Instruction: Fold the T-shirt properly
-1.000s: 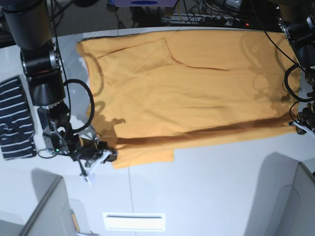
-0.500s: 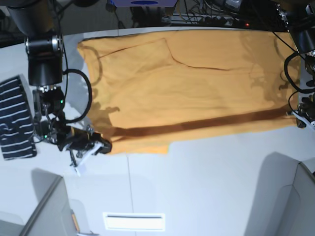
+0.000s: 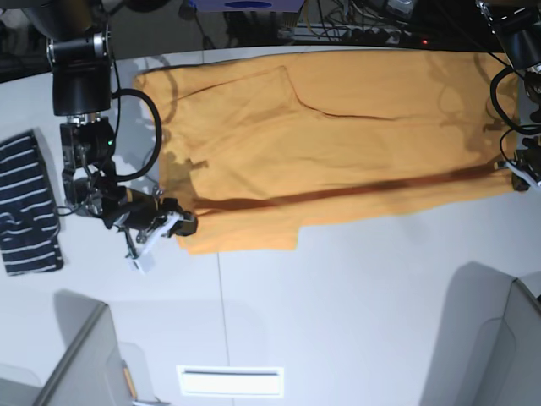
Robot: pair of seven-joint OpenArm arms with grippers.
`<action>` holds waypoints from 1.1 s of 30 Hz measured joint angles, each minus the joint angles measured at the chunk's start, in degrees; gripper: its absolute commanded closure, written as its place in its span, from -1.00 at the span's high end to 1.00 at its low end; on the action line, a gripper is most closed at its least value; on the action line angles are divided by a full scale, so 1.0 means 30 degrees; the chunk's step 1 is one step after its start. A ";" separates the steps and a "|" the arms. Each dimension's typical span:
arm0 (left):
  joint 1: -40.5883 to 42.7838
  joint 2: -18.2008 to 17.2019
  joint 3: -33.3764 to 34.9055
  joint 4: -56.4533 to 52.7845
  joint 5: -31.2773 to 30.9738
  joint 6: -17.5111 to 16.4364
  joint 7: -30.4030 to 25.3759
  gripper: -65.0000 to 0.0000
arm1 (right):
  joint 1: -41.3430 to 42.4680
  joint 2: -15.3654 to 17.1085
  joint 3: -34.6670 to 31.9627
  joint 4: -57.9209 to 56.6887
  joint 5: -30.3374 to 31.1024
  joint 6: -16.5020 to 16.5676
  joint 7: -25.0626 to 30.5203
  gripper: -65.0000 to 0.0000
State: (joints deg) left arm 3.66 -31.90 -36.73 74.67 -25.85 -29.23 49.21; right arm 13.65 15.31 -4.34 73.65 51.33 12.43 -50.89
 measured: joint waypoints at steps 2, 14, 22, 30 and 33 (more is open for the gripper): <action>0.0364 -0.0007 -0.0612 0.0444 0.0036 0.0007 0.0146 -1.00 | -0.0124 -0.0044 0.0000 0.0641 0.0095 0.0007 -0.0007 -1.00; 0.1377 0.0867 -0.0561 0.3388 -0.0015 -0.0138 0.0262 -1.00 | -0.0743 -0.0517 0.3308 0.3228 0.0029 0.0007 -0.2237 -1.00; 0.1231 0.0984 -0.0736 0.5348 0.0051 -0.0117 0.1931 -1.00 | -0.1443 -0.0561 0.3366 0.3876 -0.0022 0.0007 -0.2914 -1.00; 0.2339 0.0882 -0.0736 0.5865 0.0109 -0.0117 0.1982 -1.00 | -0.2667 -0.0408 0.3468 0.6346 0.0022 0.0015 -0.3789 -1.00; 0.2790 0.0889 -0.0736 0.5880 0.0015 -0.0124 0.1887 -1.00 | -0.3548 -0.0408 0.3468 0.7104 -0.0073 0.0007 -0.3920 -1.00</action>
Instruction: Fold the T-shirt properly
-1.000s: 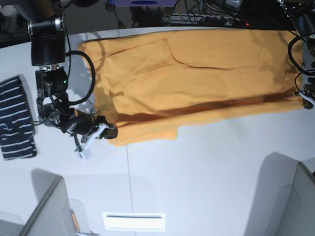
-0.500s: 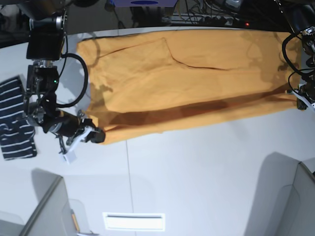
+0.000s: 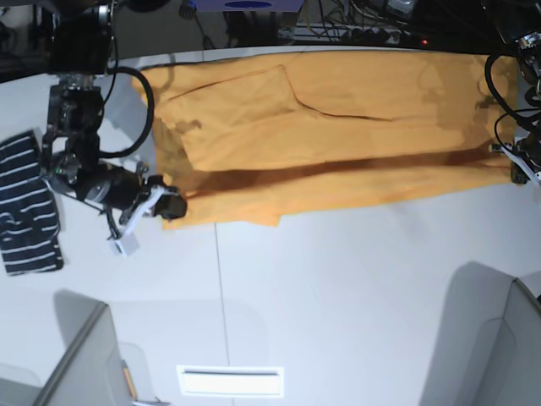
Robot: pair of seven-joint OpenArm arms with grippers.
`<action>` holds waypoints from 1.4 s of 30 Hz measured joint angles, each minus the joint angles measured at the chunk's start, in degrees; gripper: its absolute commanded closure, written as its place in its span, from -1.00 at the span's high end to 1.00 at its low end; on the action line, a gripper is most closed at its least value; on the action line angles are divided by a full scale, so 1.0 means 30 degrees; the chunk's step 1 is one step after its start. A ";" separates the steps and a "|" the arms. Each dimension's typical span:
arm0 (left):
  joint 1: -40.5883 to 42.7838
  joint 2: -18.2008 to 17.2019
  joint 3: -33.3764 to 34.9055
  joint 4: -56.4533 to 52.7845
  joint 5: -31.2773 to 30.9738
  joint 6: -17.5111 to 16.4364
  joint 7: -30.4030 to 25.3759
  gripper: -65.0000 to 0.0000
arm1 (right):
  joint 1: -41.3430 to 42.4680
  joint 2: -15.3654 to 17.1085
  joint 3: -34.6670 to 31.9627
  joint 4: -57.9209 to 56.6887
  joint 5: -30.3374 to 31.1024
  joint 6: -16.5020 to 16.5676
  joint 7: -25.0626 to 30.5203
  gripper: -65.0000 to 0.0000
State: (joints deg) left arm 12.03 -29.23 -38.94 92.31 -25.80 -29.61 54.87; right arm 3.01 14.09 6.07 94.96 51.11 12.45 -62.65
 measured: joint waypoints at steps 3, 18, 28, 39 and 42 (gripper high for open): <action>0.0474 0.0022 0.0000 0.0219 0.0036 0.0007 0.0036 -1.00 | -0.0357 0.0000 0.0000 0.0612 0.0022 0.0000 -0.0102 -1.00; 0.2339 0.0750 -0.1865 0.2157 -0.0066 0.0051 0.0080 -1.00 | -0.3067 -0.0430 0.1756 0.2579 0.0051 0.0015 0.0044 -1.00; 0.4116 0.0743 -0.1865 0.3344 -0.0044 0.0051 0.0015 -1.00 | -0.3905 -0.0481 0.1778 0.3898 0.0168 0.0007 -0.0277 -1.00; 0.5858 0.0750 -0.1923 0.3606 0.0000 0.0058 -0.0058 -1.00 | -0.5202 -0.0525 0.1785 0.4313 0.0095 0.0051 -0.0488 -1.00; 0.5785 0.1333 -0.2004 0.3621 0.0044 0.0058 -0.0073 -1.00 | -0.5544 -0.0532 0.1785 0.4612 0.0036 0.0058 -0.0495 -1.00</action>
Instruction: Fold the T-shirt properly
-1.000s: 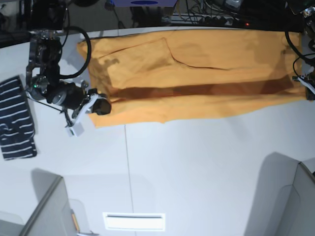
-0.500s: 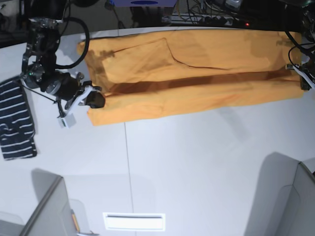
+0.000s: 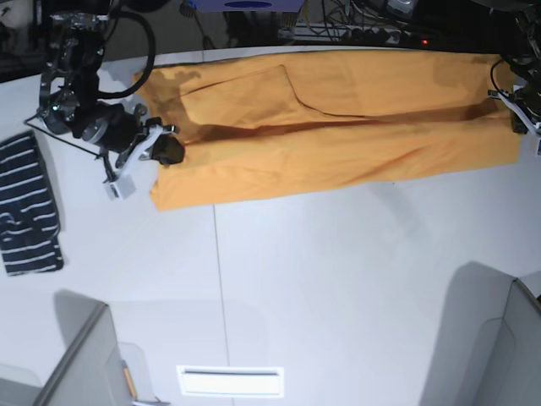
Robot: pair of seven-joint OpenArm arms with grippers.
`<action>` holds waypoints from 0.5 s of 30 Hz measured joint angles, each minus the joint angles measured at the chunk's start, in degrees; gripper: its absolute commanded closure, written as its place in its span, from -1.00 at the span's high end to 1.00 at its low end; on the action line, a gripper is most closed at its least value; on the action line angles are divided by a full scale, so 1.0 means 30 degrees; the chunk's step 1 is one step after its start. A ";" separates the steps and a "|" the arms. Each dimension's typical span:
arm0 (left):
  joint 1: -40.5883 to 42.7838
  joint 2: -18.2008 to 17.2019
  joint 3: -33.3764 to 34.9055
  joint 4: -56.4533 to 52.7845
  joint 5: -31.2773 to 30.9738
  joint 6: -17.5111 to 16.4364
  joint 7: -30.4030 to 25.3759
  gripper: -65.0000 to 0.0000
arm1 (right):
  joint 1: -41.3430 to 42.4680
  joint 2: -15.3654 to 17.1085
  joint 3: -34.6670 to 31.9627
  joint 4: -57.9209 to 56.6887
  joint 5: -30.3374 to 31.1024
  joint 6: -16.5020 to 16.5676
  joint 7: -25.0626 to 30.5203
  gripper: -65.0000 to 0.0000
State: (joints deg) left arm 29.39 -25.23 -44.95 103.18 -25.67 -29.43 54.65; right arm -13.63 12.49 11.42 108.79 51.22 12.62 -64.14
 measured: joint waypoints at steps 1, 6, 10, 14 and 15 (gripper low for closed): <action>0.0022 0.0124 0.0015 0.0000 -0.0051 -0.0007 -0.0007 -1.00 | -0.0073 0.0000 0.0000 0.0299 -0.0029 0.0007 -0.0007 -1.00; 0.0029 0.0087 0.0007 0.0000 0.0007 0.0000 -0.0015 -1.00 | -0.0415 -0.0022 0.0255 0.1107 0.0189 0.0036 -0.0007 -1.00; 0.0437 0.0051 0.0007 0.0000 -0.0066 0.0000 0.0000 -1.00 | -0.0962 0.0058 0.1523 0.1107 -0.0102 0.0087 -0.0153 -1.00; 0.0481 0.0087 0.0007 0.0000 0.0022 0.0000 0.0000 -1.00 | -0.0860 0.0095 0.1479 0.1115 0.0073 0.0087 -0.0204 -1.00; 0.0488 0.0087 0.0007 0.0000 -0.0051 0.0000 -0.0007 -1.00 | -0.0860 0.0036 0.1479 0.1115 0.0138 0.0087 -0.0517 -1.00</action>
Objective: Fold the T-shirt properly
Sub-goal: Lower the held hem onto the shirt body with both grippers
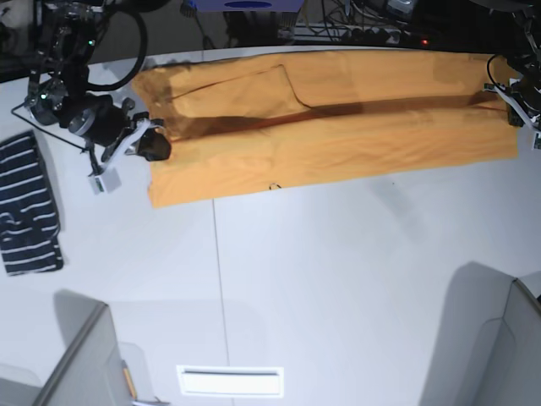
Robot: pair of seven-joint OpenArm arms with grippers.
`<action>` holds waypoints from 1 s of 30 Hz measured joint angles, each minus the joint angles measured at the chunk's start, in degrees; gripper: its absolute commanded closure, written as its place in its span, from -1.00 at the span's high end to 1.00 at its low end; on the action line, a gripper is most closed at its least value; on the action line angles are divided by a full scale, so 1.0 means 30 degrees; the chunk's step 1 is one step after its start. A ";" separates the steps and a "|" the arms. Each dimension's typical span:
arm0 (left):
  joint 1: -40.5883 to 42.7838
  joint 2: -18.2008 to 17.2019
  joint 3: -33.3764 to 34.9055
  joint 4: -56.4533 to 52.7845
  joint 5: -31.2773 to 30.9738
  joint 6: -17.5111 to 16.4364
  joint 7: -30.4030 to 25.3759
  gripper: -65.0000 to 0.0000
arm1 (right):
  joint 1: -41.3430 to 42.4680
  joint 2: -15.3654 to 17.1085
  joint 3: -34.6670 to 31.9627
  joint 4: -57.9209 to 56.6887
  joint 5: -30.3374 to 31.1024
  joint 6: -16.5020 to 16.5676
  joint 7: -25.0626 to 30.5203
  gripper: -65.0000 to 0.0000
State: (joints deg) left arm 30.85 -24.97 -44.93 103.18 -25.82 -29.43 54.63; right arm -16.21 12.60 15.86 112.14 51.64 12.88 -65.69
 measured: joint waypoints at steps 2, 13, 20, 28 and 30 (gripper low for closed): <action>0.0160 0.0095 0.0000 0.0000 0.0044 0.0000 0.0000 -1.00 | -0.0240 -0.0087 0.0000 0.0000 -0.0007 0.0000 -0.0022 -1.00; 0.0197 0.0554 -0.0015 0.0000 0.0146 0.0000 0.0015 -1.00 | -0.1253 -0.0138 0.0000 -0.0015 -0.0102 0.0007 0.0401 -1.00; 0.0197 0.0532 -0.0015 -0.0022 0.0146 0.0000 0.0007 -1.00 | -0.1282 -0.0102 0.0007 -0.0044 -0.0160 0.0000 0.0386 -1.00; 0.0197 0.0423 -0.0015 -0.0015 0.0146 0.0007 0.0015 -1.00 | -0.1268 -0.0109 0.0022 -0.1486 -0.0131 0.0000 0.0517 -1.00; 0.0197 0.0423 -0.0015 -0.0015 0.0146 0.0007 0.0015 -1.00 | -0.1297 -0.0109 0.0022 -0.2120 -0.0204 0.0000 0.0386 -1.00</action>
State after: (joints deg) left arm 31.44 -23.70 -44.97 103.13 -25.39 -29.41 54.68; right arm -20.10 12.27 15.92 105.78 51.03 12.88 -64.53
